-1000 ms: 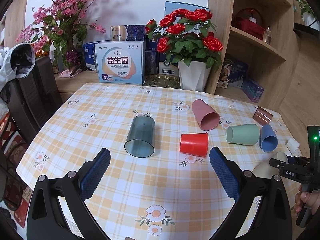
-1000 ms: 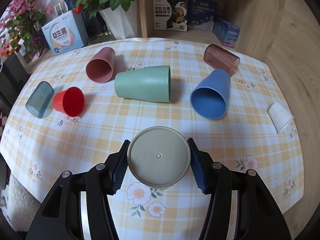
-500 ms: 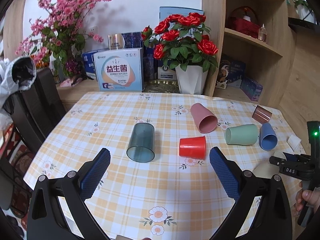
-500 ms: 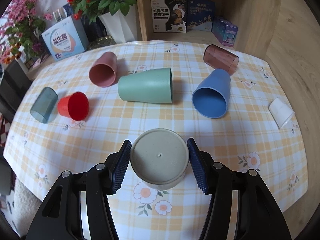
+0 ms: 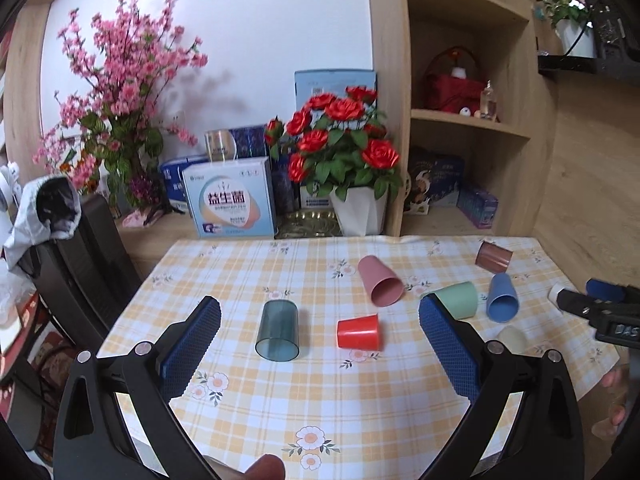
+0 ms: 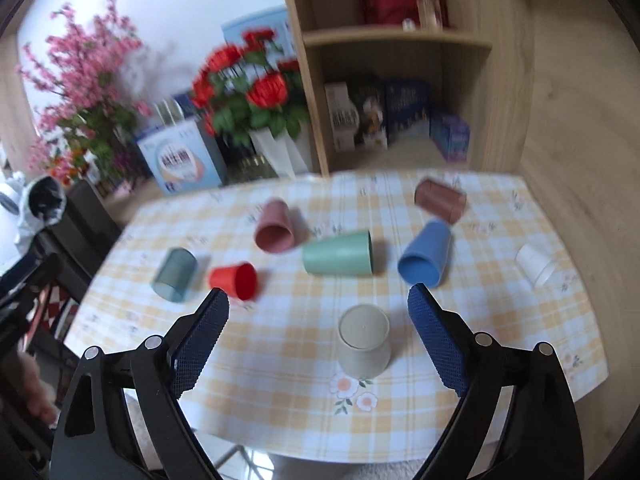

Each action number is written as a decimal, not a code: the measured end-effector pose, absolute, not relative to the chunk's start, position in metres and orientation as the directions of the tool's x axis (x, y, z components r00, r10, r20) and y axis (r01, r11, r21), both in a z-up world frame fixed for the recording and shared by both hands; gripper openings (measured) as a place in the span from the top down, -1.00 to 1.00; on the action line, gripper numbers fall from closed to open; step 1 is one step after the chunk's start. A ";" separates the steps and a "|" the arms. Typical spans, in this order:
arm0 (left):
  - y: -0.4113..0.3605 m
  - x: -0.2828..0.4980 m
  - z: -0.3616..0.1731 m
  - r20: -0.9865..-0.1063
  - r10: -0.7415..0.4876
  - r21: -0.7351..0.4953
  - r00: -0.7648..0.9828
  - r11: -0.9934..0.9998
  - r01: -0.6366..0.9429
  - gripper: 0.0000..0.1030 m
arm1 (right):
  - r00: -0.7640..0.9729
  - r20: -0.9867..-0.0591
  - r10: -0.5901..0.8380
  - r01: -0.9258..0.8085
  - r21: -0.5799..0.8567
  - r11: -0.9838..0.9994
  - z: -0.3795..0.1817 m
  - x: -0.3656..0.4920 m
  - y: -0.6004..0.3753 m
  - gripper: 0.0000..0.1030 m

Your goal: Flip cup upside down

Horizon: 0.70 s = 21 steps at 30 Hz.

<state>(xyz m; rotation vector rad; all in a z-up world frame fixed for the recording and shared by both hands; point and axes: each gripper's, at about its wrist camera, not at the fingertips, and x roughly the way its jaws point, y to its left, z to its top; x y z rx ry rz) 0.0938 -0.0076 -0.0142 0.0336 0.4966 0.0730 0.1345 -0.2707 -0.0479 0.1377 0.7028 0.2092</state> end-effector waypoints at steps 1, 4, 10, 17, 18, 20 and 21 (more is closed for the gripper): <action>-0.009 0.090 -0.009 -0.464 0.074 0.050 0.883 0.997 -0.057 -0.88 | 0.756 -0.608 0.243 -0.154 0.196 0.968 -0.038 0.125 -0.271 -0.71; -0.015 0.072 0.008 -0.424 0.060 0.057 0.904 0.998 -0.040 -0.88 | 0.785 -0.571 0.240 -0.161 0.185 0.969 -0.016 0.103 -0.271 -0.71; -0.015 0.042 0.039 -0.380 0.023 0.026 0.925 1.000 -0.014 -0.88 | 0.831 -0.515 0.209 -0.157 0.144 0.977 0.011 0.061 -0.265 -0.71; -0.018 0.020 0.047 -0.369 0.008 0.030 0.929 1.000 0.004 -0.88 | 0.871 -0.461 0.168 -0.141 0.094 0.986 0.023 0.030 -0.261 -0.71; -0.018 0.018 0.048 -0.369 0.006 0.030 0.929 1.000 0.005 -0.88 | 0.873 -0.457 0.170 -0.144 0.093 0.985 0.024 0.028 -0.262 -0.71; -0.020 0.016 0.049 -0.368 0.007 0.033 0.930 0.999 0.006 -0.88 | 0.877 -0.450 0.167 -0.140 0.094 0.986 0.027 0.027 -0.264 -0.71; -0.020 0.016 0.049 -0.366 0.009 0.035 0.930 0.999 0.004 -0.88 | 0.879 -0.448 0.165 -0.137 0.095 0.986 0.028 0.027 -0.264 -0.71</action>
